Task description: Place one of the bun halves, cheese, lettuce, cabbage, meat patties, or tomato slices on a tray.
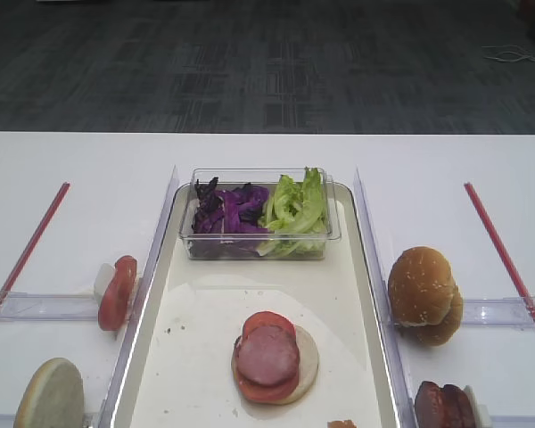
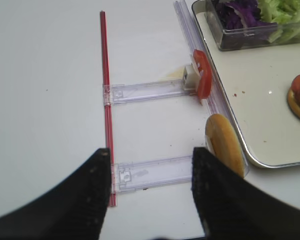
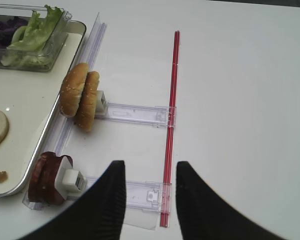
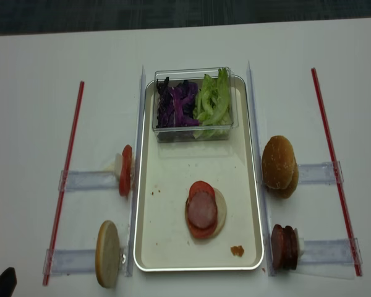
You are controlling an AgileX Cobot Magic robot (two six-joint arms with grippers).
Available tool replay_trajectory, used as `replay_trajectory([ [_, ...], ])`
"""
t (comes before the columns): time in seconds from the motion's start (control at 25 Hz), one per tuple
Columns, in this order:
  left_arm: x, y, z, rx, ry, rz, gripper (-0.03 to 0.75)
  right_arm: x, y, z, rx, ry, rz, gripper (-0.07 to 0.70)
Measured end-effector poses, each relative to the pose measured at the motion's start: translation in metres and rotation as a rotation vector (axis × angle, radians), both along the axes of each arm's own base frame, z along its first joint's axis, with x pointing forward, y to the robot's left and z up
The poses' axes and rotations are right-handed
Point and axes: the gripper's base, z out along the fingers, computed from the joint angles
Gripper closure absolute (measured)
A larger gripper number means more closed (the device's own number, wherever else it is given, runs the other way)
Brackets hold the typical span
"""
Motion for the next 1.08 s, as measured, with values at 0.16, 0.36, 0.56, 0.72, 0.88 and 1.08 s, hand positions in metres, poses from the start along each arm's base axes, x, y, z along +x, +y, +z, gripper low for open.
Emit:
replay_trajectory([
  [0.16,0.0000,0.0000,0.0000,0.000,0.000,0.000,0.365,0.0000,0.0000,0.0000,0.000,0.000,0.000,0.356],
  [0.36,0.0000,0.0000,0.0000,0.000,0.000,0.000,0.365,0.0000,0.0000,0.0001,0.000,-0.001,0.000,0.370],
  [0.56,0.0000,0.0000,0.0000,0.000,0.000,0.000,0.365,0.0000,0.0000,0.0001,0.000,-0.001,0.000,0.375],
  [0.72,0.0000,0.0000,0.0000,0.000,0.000,0.000,0.365,0.0000,0.0000,0.0001,0.000,-0.001,0.000,0.376],
  [0.88,0.0000,0.0000,0.0000,0.000,0.000,0.000,0.365,0.0001,0.0000,0.0002,0.000,-0.002,0.000,0.376],
  [1.08,0.0000,0.0000,0.0000,0.000,0.000,0.000,0.365,0.0001,0.0000,0.0002,0.000,-0.003,0.000,0.376],
])
